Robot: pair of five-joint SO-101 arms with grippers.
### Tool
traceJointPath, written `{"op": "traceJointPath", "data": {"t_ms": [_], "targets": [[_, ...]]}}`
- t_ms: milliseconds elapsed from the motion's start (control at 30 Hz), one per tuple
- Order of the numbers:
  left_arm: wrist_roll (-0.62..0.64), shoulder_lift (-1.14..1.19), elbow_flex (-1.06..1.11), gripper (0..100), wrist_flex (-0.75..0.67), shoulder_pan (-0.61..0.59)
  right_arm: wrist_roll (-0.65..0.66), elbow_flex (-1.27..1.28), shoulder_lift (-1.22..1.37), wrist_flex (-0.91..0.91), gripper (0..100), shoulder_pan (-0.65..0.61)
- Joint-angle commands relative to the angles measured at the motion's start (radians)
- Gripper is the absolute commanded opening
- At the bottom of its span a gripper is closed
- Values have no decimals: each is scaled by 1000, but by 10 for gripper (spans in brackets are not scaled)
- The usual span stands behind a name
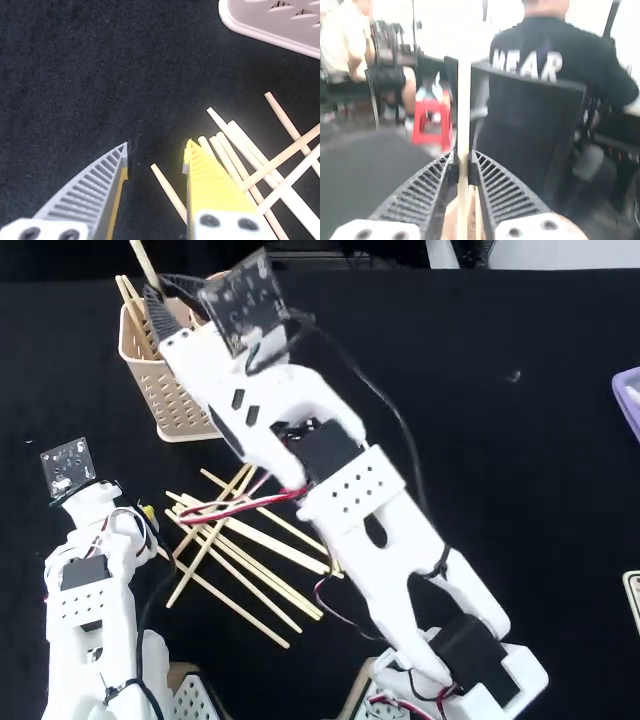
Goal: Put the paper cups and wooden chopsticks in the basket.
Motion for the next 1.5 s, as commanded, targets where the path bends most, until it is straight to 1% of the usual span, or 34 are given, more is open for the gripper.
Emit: {"op": "traceJointPath", "data": {"t_ms": [0, 167, 400, 533, 700, 800, 967, 1067, 1167, 1267, 1467], "targets": [[-2, -17, -8, 188, -15, 1, 3, -2, -22, -115, 11, -14], [-2, -17, -8, 188, -15, -2, 3, -120, 101, -190, 11, -11], [-2, -17, -8, 188, -15, -4, 3, -354, 366, -186, 11, 3], [-2, -17, -8, 188, -15, -1, 3, -421, 473, -183, 11, 17], [-2, -17, -8, 188, -15, 1, 3, -429, 524, -63, 12, 15], [-2, -17, -8, 188, -15, -4, 3, -429, 535, -28, 15, 12], [-2, -17, -8, 188, -15, -2, 3, -430, 527, 44, 116, 11], [-2, -17, -8, 188, -15, -2, 2, -450, 510, 95, 112, 11], [-2, -17, -8, 188, -15, -4, 3, -492, 450, 196, 89, 15], [-2, -17, -4, 188, -15, -4, 3, -509, 352, 347, 83, 17], [-2, -17, -2, 188, -15, -5, 5, -507, 94, 830, 85, 32]]}}
